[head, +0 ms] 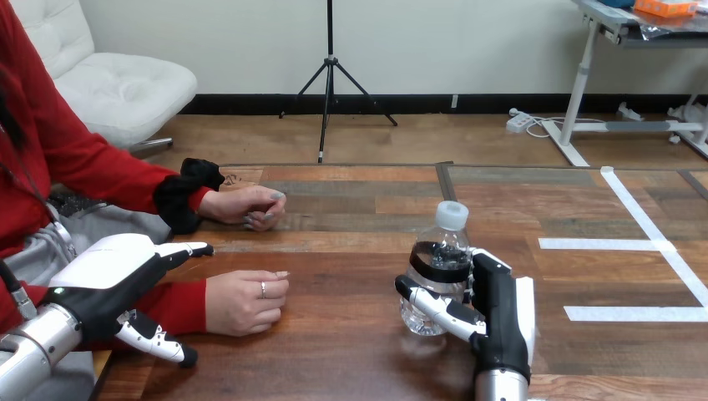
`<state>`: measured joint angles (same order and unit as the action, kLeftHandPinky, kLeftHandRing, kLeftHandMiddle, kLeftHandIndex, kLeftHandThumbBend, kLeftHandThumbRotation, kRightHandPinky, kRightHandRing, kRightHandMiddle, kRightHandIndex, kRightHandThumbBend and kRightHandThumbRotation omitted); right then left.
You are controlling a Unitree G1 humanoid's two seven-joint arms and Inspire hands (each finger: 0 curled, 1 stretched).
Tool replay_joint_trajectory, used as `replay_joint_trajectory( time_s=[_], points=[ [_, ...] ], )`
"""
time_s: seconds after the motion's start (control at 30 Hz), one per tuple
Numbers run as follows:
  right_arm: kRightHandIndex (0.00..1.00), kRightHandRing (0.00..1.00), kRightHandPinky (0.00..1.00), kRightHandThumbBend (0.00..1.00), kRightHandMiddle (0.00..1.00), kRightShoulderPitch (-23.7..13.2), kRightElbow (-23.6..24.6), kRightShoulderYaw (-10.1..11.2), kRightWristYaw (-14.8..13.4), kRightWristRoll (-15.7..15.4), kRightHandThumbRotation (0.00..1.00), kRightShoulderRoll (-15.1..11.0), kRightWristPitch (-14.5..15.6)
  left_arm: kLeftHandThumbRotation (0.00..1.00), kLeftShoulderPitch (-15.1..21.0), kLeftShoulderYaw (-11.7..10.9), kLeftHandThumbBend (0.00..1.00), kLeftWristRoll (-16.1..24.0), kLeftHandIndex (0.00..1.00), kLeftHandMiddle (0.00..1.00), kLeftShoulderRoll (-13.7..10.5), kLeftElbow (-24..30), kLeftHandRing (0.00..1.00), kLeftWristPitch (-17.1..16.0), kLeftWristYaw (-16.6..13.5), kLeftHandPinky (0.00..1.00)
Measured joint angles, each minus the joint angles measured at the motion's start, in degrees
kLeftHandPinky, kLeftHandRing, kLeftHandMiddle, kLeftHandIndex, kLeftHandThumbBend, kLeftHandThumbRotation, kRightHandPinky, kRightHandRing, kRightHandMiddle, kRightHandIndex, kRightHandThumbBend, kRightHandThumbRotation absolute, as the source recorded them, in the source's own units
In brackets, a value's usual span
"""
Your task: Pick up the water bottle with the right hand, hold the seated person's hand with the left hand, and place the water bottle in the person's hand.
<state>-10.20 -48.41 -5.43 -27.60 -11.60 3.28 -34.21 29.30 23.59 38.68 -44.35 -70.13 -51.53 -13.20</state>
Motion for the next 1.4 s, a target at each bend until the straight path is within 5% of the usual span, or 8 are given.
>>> replay_joint_trajectory(
  time_s=[0.77, 1.4],
  points=[
    [0.47, 0.39, 0.32, 0.71, 0.48, 7.8, 16.3, -0.4, 7.1, 0.5, 0.0, -0.1, 3.5, 0.21, -0.2, 0.0, 1.0, 0.2, 0.86, 0.86, 0.0, 0.0, 0.85, 1.6, -0.4, 0.76],
    [0.46, 0.39, 0.32, 0.71, 0.47, 14.1, 28.6, -0.7, 12.7, 2.8, 0.0, -0.1, 8.4, 0.13, -0.6, 0.0, 1.0, 3.3, 0.82, 0.81, 0.0, 0.5, 0.79, 4.9, -5.8, 0.73]
  ],
)
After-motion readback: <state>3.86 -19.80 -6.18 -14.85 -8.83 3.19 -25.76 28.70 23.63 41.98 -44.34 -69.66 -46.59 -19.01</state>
